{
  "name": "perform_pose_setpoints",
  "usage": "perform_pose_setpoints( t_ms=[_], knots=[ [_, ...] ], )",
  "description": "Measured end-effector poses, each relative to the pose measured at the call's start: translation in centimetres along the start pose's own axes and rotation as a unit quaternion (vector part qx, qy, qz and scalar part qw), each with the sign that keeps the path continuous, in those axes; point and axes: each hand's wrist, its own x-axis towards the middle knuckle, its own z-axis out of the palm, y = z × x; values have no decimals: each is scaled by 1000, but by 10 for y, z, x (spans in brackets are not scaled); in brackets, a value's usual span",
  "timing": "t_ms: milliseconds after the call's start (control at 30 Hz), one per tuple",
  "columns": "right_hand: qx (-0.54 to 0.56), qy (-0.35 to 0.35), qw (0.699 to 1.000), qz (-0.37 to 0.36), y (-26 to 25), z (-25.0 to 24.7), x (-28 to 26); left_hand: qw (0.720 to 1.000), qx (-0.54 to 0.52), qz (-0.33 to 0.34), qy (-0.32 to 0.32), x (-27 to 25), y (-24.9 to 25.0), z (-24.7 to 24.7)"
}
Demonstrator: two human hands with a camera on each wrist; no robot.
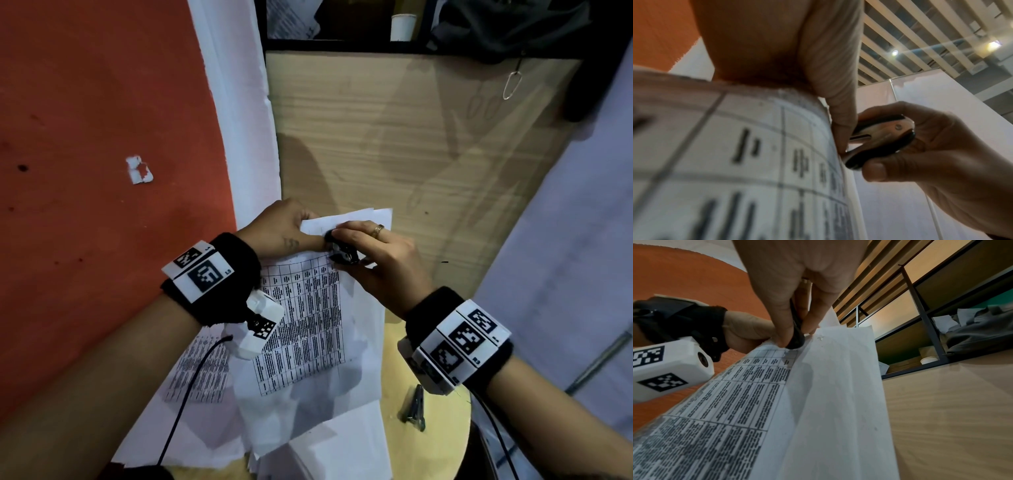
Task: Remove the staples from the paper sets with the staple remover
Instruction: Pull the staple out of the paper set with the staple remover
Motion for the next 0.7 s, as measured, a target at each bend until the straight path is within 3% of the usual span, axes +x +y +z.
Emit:
perform_pose_setpoints(
  t_ms=[367, 700],
  knots=[
    [-45, 7, 998, -49, -4, -7, 5, 997, -64, -4, -37, -4, 4, -2],
    [-56, -11, 996, -63, -2, -6, 7, 996, -51, 13, -72, -6, 7, -5]
  ],
)
